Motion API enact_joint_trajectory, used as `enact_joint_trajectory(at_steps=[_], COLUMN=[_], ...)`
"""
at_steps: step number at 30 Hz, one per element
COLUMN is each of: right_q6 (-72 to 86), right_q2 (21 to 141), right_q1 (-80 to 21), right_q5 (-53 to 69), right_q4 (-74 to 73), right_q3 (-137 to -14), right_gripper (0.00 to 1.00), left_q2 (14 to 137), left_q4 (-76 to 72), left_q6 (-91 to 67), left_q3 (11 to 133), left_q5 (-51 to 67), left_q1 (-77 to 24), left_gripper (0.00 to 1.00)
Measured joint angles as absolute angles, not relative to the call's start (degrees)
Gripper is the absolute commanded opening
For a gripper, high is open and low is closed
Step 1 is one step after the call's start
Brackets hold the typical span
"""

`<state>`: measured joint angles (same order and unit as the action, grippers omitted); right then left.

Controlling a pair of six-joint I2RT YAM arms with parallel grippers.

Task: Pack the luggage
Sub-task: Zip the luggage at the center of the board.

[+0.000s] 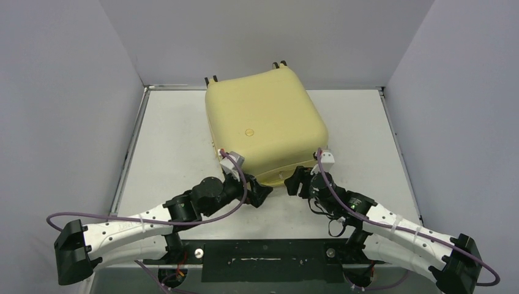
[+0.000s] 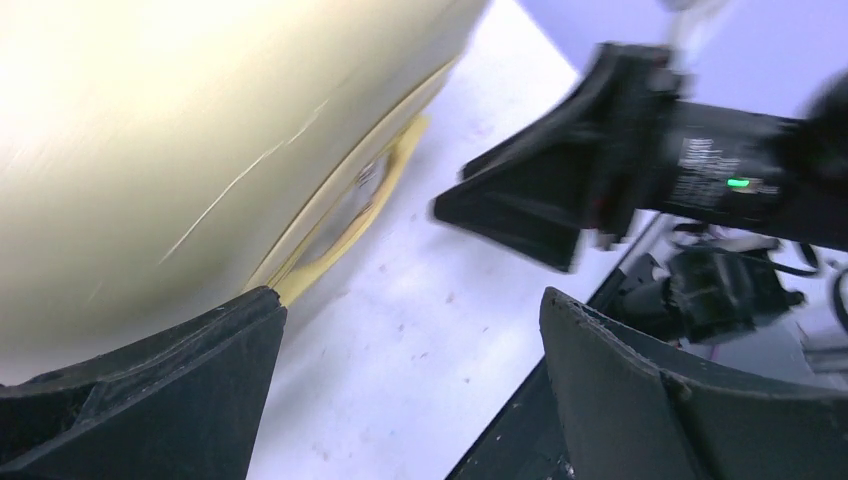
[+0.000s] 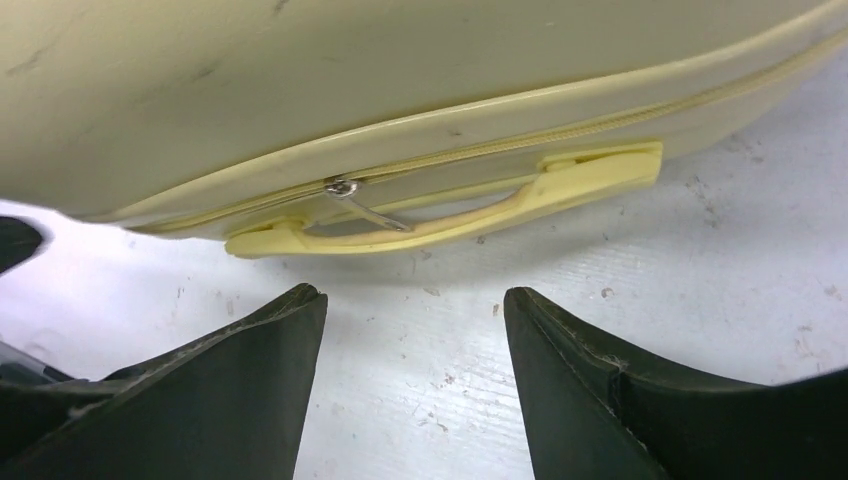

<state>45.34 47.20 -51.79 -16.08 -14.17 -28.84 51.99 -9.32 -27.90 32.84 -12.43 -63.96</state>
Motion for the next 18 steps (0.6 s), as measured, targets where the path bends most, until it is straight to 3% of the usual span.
enact_joint_trajectory(at_steps=[11,18], right_q6=[34.35,32.05], right_q2=[49.95,56.64], right_q1=[-51.83,-51.96], right_q5=[-9.89,-10.57], right_q4=[0.32,6.98], right_q3=[-25.08,-24.93], right_gripper=[0.64,0.60], left_q2=[42.52,49.58], left_q4=[-12.03,-18.55], left_q6=[-52.10,-56.25], left_q3=[11.99,11.22], left_q5=[-22.13,-23.55], left_q1=[-63.75,-63.77], left_gripper=[0.97,0.97])
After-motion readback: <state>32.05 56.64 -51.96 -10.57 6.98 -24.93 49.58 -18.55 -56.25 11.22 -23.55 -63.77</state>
